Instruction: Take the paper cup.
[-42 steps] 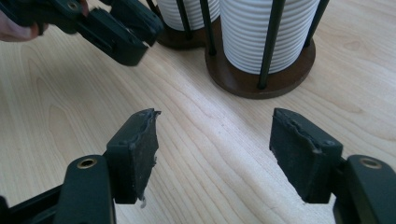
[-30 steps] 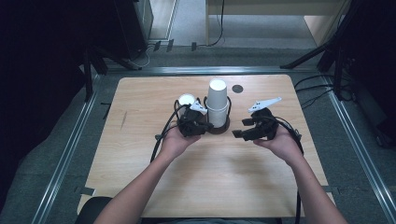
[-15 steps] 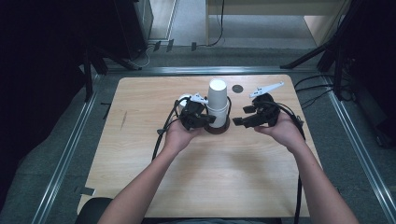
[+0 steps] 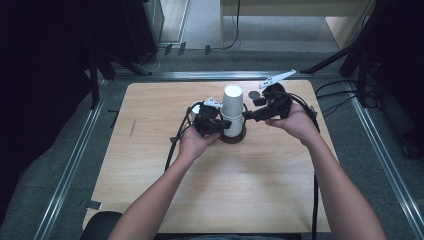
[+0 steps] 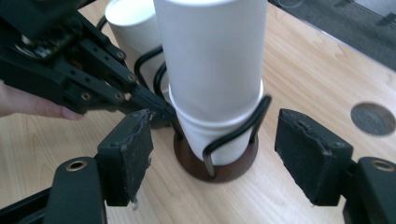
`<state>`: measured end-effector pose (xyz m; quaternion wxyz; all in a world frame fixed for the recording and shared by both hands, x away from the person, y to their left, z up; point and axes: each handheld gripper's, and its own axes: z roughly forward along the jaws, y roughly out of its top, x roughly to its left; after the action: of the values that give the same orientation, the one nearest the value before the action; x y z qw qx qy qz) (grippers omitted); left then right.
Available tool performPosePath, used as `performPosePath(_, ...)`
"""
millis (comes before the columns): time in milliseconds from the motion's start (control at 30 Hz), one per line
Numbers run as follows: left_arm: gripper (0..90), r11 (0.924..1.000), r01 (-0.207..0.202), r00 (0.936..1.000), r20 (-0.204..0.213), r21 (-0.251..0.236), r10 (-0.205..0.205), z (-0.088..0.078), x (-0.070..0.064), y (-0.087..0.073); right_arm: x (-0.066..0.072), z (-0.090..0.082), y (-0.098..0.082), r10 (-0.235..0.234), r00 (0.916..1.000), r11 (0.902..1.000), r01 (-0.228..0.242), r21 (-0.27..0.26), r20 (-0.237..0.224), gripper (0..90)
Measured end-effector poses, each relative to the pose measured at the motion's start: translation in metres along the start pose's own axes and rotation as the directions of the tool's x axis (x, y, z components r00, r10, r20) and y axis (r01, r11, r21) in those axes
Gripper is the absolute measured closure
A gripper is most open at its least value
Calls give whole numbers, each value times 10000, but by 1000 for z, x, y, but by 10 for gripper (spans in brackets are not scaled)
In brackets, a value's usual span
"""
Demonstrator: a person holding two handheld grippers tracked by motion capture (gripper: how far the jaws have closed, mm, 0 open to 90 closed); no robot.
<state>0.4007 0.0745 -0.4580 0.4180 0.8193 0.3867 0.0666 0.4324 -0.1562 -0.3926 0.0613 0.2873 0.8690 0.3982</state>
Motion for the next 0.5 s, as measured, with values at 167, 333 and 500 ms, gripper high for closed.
performPosePath(167, 883, 9997, -249, 9996, -166, 40, 249, 1, -4, 1, -3, 5, 16, -395, 9992, 9991, 396, 126, -52, 268)
performPosePath(333, 878, 9999, -103, 9999, -105, -98, 102, 0, -2, 1, -3, 11, 28, -517, 9986, 9986, 519, 90, -123, 256)
performPosePath(500, 876, 9998, -63, 9999, -85, -172, 61, -1, 0, 1, -2, 21, 41, -749, 9972, 9966, 751, 346, -71, 233)
